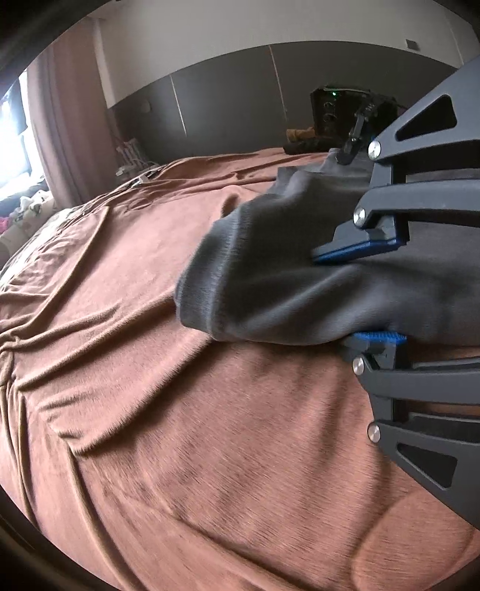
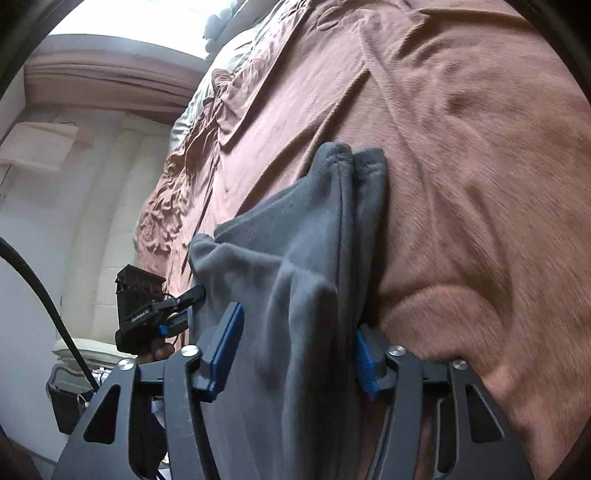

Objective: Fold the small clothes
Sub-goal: 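Grasp the end of the folded shirt with both grippers, then lift the folded grey shirt with both grippers and carry it toward the clothes stack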

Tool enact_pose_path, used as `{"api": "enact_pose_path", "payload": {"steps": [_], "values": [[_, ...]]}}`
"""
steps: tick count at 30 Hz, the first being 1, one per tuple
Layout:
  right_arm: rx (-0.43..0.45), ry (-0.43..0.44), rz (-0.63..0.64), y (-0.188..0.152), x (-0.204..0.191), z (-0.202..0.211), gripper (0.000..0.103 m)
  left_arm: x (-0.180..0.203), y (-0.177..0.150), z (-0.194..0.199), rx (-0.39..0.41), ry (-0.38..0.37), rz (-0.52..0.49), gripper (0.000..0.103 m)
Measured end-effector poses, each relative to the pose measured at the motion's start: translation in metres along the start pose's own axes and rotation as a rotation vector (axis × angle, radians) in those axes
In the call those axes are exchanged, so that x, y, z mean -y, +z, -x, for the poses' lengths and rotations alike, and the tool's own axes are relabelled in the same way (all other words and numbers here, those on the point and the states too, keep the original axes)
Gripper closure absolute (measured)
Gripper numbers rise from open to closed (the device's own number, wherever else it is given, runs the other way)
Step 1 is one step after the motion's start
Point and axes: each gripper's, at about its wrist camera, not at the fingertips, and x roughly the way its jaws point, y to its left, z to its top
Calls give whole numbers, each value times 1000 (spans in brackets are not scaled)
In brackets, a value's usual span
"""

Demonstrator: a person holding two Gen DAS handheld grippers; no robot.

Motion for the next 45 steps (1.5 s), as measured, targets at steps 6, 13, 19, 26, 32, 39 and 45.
{"api": "enact_pose_path", "payload": {"steps": [6,13,19,26,32,39,45], "values": [[-10,-85,55,-2,-14,-1,90,18,1,5,16,42,-69,93],[49,-175,191,-19,-71,24,92,40,-5,42,61,6,-102,94],[100,-189,239,-44,-105,59,92,74,-20,82,109,-10,-172,94],[168,-200,296,-81,-135,114,92,123,-44,127,168,-46,-250,94],[250,-206,368,-121,-166,179,92,175,-66,162,222,-77,-326,94],[357,-228,453,-174,-202,252,92,241,-96,202,296,-86,-420,94],[437,-248,502,-218,-228,319,92,299,-125,234,337,-148,-502,94]]}}
